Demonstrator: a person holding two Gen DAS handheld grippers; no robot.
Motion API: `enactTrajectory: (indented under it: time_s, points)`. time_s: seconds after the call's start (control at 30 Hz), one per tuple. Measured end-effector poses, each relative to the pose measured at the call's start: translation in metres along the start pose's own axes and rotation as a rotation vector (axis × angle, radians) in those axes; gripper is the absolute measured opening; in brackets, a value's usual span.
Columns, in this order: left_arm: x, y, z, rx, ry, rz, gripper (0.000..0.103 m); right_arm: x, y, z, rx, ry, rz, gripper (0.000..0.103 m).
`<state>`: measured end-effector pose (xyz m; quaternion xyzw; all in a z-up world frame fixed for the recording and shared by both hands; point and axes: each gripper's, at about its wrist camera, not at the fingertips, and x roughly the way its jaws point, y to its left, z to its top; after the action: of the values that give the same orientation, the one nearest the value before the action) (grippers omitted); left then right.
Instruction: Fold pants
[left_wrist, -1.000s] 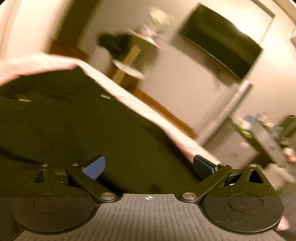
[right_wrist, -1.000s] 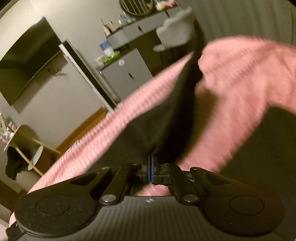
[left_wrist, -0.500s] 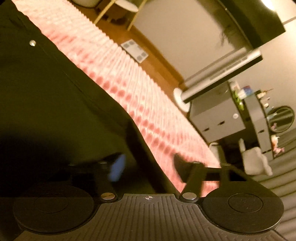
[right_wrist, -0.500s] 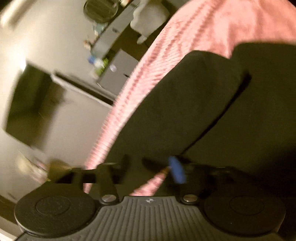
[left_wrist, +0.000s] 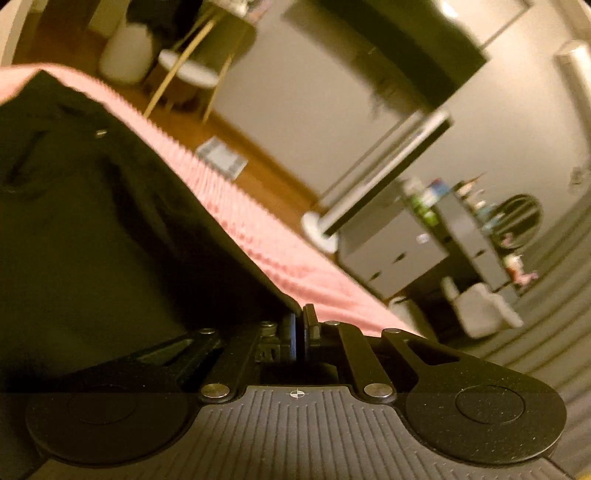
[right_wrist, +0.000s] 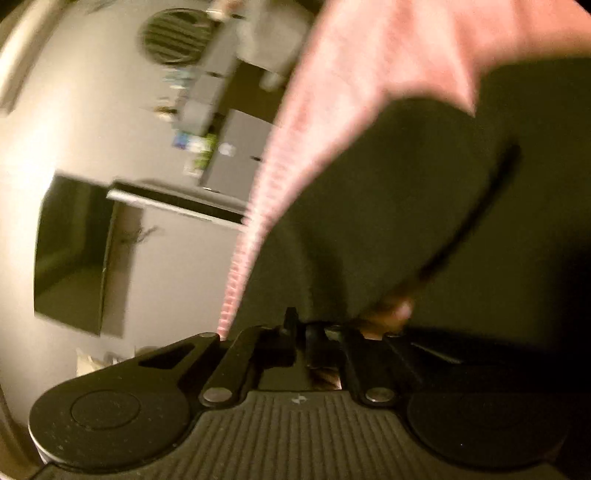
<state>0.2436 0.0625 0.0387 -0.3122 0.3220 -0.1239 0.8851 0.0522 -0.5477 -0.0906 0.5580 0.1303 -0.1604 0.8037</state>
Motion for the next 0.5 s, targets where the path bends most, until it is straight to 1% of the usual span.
enactTrajectory:
  time_s: [0.07, 0.13, 0.17, 0.23, 0.3, 0.33, 0.4, 0.43, 0.47, 0.5]
  points:
    - [-0.051, -0.002, -0.023, -0.004, -0.033, -0.024, 0.005, -0.033, 0.014, 0.01, -0.06, -0.043, 0.045, 0.003]
    - [-0.097, 0.004, -0.053, -0.07, -0.046, -0.041, 0.005, -0.064, 0.02, 0.014, -0.115, -0.061, 0.063, 0.003]
    - [-0.117, 0.007, -0.07, -0.094, -0.042, -0.038, 0.005, -0.081, 0.022, 0.014, -0.167, -0.073, 0.051, 0.003]
    - [-0.145, 0.016, -0.104, -0.143, -0.012, 0.004, 0.005, -0.107, 0.022, 0.009, -0.258, -0.092, 0.008, 0.003]
    - [-0.158, 0.03, -0.132, -0.18, 0.031, 0.047, 0.005, -0.131, 0.009, -0.001, -0.319, -0.096, -0.043, 0.003]
    - [-0.16, 0.038, -0.145, -0.194, 0.075, 0.081, 0.006, -0.136, 0.003, -0.004, -0.334, -0.086, -0.067, 0.003]
    - [-0.154, 0.055, -0.157, -0.221, 0.156, 0.141, 0.015, -0.137, -0.017, -0.011, -0.357, -0.048, -0.151, 0.005]
    - [-0.155, 0.062, -0.16, -0.243, 0.174, 0.191, 0.025, -0.134, -0.027, -0.013, -0.365, -0.028, -0.186, 0.008]
    - [-0.158, 0.069, -0.16, -0.276, 0.168, 0.231, 0.038, -0.128, -0.037, -0.015, -0.362, 0.006, -0.225, 0.011]
    - [-0.163, 0.075, -0.159, -0.31, 0.143, 0.236, 0.047, -0.125, -0.045, -0.015, -0.341, 0.029, -0.239, 0.017]
